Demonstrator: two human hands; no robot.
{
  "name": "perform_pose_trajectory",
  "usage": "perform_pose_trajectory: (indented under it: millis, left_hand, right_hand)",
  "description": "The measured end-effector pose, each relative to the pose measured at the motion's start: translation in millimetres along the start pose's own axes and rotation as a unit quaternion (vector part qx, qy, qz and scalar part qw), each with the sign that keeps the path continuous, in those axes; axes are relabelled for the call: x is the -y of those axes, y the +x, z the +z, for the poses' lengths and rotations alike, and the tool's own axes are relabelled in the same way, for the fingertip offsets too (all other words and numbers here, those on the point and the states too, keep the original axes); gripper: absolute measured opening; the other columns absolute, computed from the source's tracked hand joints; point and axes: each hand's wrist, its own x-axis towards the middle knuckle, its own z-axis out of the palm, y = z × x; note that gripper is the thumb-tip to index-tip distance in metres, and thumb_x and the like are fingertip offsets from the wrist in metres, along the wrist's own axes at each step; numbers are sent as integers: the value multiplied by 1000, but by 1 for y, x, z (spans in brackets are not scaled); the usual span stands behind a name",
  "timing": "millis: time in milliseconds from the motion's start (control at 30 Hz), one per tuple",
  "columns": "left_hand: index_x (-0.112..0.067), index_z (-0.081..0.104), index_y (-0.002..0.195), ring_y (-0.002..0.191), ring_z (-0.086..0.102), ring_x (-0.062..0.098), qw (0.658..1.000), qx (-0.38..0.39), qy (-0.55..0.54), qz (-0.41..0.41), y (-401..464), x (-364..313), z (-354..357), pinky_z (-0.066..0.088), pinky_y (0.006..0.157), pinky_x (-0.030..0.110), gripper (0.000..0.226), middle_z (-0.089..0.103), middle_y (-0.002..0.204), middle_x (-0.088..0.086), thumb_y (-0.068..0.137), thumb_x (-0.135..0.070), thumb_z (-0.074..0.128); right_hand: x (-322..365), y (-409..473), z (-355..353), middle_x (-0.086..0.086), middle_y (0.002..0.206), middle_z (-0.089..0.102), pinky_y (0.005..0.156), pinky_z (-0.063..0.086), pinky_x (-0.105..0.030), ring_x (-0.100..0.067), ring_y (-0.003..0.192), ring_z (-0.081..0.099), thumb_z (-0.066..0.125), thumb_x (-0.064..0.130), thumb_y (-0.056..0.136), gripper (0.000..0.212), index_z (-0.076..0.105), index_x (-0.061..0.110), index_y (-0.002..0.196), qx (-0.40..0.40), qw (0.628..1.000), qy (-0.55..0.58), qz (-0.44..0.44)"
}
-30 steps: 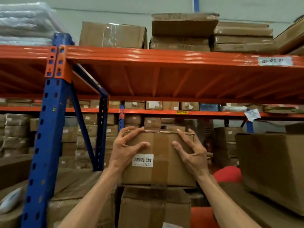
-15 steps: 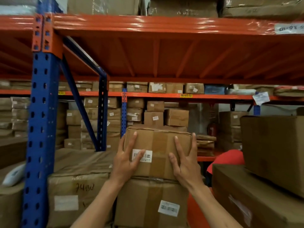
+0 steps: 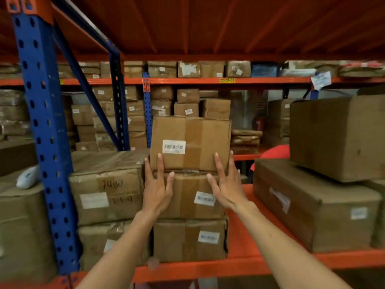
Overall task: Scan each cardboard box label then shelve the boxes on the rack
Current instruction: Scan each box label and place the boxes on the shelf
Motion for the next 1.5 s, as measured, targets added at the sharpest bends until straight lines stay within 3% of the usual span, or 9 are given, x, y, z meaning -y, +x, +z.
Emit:
perform_pose_trajectory:
  millis: [100,200,300,467,633,833,1167,1267,1500]
  left_hand:
    - [-27,0,161,154,-1,34,999,-14,38,-3,-41,-6,8,9,124,50,78,-11,167,16,99,-57,37]
    - [1,33,151,145,27,43,999,-39,33,7,-87,-19,20,29,118,57,79,26,157,28,93,-48,52]
    - [7,50,136,133,45,41,999,-21,9,28,-135,-23,44,42,109,52,69,46,140,27,87,-38,68]
    - [7,61,119,111,59,41,990,136,-23,-7,-218,-25,92,50,95,46,56,60,117,23,82,-33,75]
    - [2,61,123,116,57,39,936,344,3,-75,-294,-23,143,44,99,42,61,62,120,21,85,-45,72]
    - [-10,57,132,117,59,40,873,476,-30,-100,-380,-42,189,51,95,43,68,59,129,18,83,-54,69]
    - [-9,55,133,121,55,31,806,586,-19,-76,-504,-115,268,45,97,36,72,60,129,13,81,-59,62]
    - [-10,45,144,131,48,28,792,600,2,-110,-539,-131,297,40,106,36,81,53,141,12,83,-62,58]
    - [-2,46,142,129,48,31,778,609,53,-146,-613,-134,384,37,108,36,80,52,140,15,88,-60,61]
  right_hand:
    - [-5,-32,-3,0,173,-22,130,0,-50,-24,161,-9,37,59,106,76,-13,46,162,25,1000,-2,10]
    - [-9,-70,-7,-6,176,3,130,7,-41,-22,161,5,47,57,104,83,7,21,168,18,999,5,31]
    - [-17,-113,-13,-13,168,31,127,23,-40,-26,156,26,60,46,102,77,30,8,162,3,999,0,51]
    - [-51,-203,-18,-18,149,53,120,35,-38,-32,141,48,76,29,93,64,53,1,146,19,995,-29,93]
    - [-100,-306,-29,-10,147,54,116,39,-37,-27,138,50,74,43,93,66,53,10,146,122,966,-72,215]
    - [-153,-425,-58,-12,146,54,111,41,-38,-31,136,50,71,53,92,71,53,12,147,177,906,-116,368]
    - [-248,-547,-90,-12,144,56,102,49,-42,-35,129,56,71,52,91,69,54,12,145,229,837,-116,483]
    - [-293,-573,-82,-12,147,53,103,48,-43,-34,132,54,65,58,93,71,51,14,147,275,828,-102,478]
    - [-395,-609,-29,-17,148,53,104,46,-44,-39,134,53,60,65,93,78,45,14,150,344,821,-75,449]
